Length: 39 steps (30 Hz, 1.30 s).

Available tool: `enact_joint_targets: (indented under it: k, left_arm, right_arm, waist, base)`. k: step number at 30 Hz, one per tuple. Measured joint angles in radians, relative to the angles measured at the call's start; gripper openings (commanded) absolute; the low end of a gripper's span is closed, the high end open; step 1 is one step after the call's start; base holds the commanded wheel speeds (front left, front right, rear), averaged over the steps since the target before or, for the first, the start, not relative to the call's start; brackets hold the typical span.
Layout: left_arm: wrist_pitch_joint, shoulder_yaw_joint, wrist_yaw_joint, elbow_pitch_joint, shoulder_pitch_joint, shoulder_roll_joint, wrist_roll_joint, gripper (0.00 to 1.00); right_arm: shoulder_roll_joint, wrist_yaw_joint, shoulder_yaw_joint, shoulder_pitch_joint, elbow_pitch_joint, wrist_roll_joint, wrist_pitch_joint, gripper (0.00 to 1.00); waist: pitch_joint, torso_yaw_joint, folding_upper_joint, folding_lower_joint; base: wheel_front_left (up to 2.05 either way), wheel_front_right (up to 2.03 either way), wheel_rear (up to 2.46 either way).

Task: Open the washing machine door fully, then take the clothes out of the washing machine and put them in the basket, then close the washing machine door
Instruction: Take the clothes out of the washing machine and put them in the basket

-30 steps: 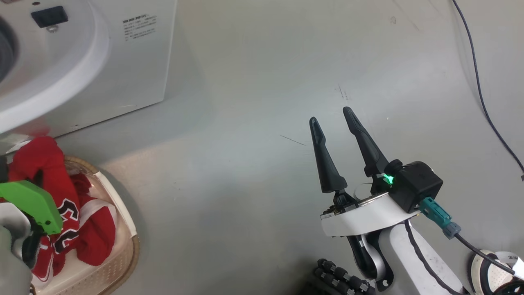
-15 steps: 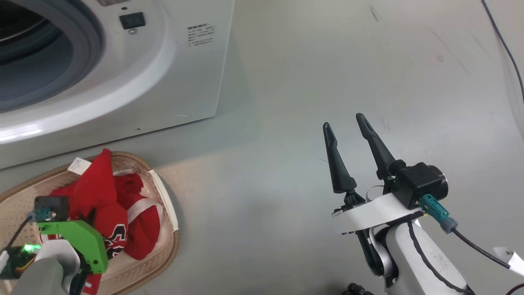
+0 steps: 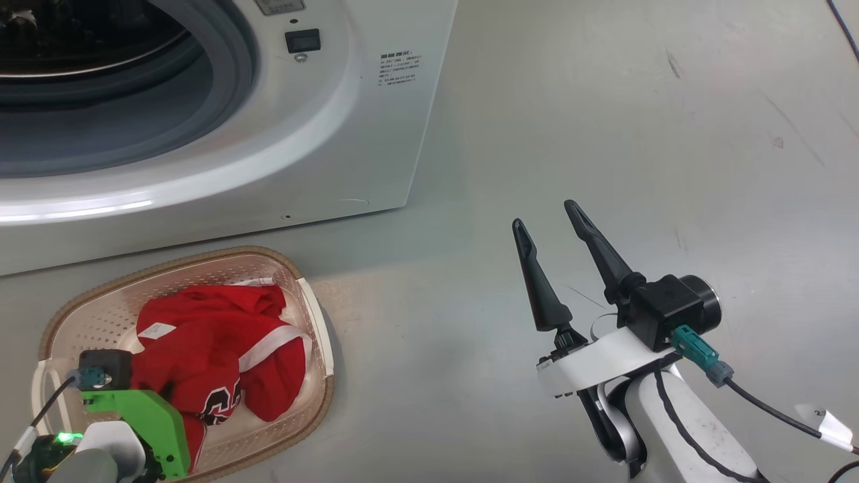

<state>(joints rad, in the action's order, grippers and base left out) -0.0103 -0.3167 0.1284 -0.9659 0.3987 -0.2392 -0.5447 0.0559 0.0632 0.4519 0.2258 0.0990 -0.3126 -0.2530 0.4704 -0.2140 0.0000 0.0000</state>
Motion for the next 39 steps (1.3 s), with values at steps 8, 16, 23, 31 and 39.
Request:
enact_joint_targets:
  k: [8,16,23,31,39]
  left_arm:
    - [-0.016,-0.026,0.0,0.01,0.022,-0.011,0.0,0.0]
    - [-0.042,-0.046,0.0,0.02,0.069,-0.038,-0.011,0.0]
    - [-0.041,-0.061,0.0,0.011,0.078,-0.055,-0.028,1.0]
    - [-0.035,-0.08,0.0,-0.001,0.099,-0.027,-0.036,1.0]
    - [0.043,-0.094,0.0,0.01,0.098,-0.024,-0.054,1.0]
  right_arm:
    - [0.0,0.0,0.006,0.0,-0.003,0.007,0.0,1.0]
    - [-0.003,0.001,0.01,0.0,-0.024,0.007,0.0,1.0]
    - [-0.008,0.007,0.007,0.002,-0.042,-0.011,0.0,1.0]
    - [-0.007,0.019,-0.02,0.007,-0.05,-0.012,0.0,1.0]
    - [-0.008,0.019,-0.036,0.031,-0.036,-0.007,0.0,1.0]
  waist:
    - [0.042,-0.028,0.0,-0.0001]
    - [0.102,-0.08,0.0,0.0]
    - [0.141,-0.138,0.0,0.0]
    - [0.151,-0.138,0.0,0.0]
    - [0.113,-0.082,0.0,0.0]
  base:
    - [0.0,0.0,0.0]
    - [0.0,0.0,0.0]
    - [0.0,0.0,0.0]
    - [0.0,0.0,0.0]
    - [0.0,0.0,0.0]
